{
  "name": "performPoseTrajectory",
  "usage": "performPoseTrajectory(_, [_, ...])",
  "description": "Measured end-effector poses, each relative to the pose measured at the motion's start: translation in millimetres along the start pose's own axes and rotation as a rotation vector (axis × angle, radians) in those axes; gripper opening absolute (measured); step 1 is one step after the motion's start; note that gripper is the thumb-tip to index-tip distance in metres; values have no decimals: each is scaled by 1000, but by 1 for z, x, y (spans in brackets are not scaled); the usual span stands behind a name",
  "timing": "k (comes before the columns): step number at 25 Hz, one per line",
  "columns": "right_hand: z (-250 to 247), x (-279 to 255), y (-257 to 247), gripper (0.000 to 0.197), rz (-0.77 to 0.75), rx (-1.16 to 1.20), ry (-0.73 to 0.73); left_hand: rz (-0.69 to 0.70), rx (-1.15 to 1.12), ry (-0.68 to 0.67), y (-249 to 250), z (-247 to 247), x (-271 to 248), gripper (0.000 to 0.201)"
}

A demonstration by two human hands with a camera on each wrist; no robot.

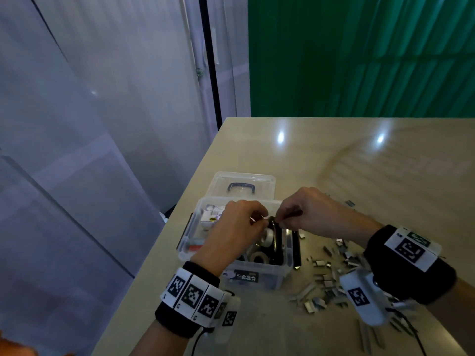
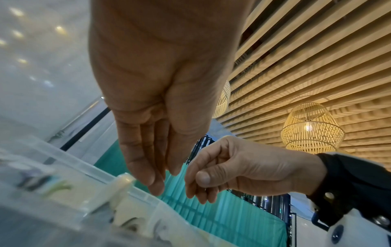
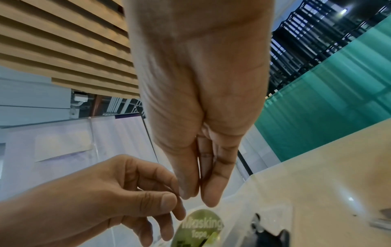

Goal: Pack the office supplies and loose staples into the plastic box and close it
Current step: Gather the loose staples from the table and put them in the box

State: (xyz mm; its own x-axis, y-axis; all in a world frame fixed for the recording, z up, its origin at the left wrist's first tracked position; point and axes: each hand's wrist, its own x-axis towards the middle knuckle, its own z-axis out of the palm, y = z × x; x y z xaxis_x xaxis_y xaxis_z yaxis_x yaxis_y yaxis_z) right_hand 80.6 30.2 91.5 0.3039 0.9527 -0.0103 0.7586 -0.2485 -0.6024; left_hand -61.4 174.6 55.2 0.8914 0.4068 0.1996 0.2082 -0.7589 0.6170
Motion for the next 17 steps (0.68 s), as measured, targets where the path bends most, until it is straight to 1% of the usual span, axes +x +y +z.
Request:
performPoseTrajectory(4, [-24,-30,36,9,75,17,22,46,9,-61,40,27,18,19])
performPoseTrajectory(6, [-35,-49,58,5,129,2,18,80,-10,-112,65,45,25,19])
performPoseTrajectory(8, [-39,-68,78,11,195,-11,-21,123,-15,-163,86,66,29,17])
performPoseTrajectory(9, [-39,-78,88,15,234,-39,-47,139,-2,-200,94,80,31,17])
performPoseTrajectory(10, [-37,-87,99,15,277,-67,-69,143,16,-245,101,93,32,18])
performPoseTrajectory(12, [-31,-103,124,6,370,-108,-93,122,57,-346,105,122,33,22])
performPoseTrajectory(13, [-28,-111,136,9,410,-129,-104,93,83,-397,103,136,33,25])
performPoseTrajectory(15, [-19,-122,159,33,467,-163,-138,7,178,-484,94,158,31,34])
performPoseTrajectory(17, [-8,-129,173,59,505,-140,-165,-56,285,-548,81,172,25,42])
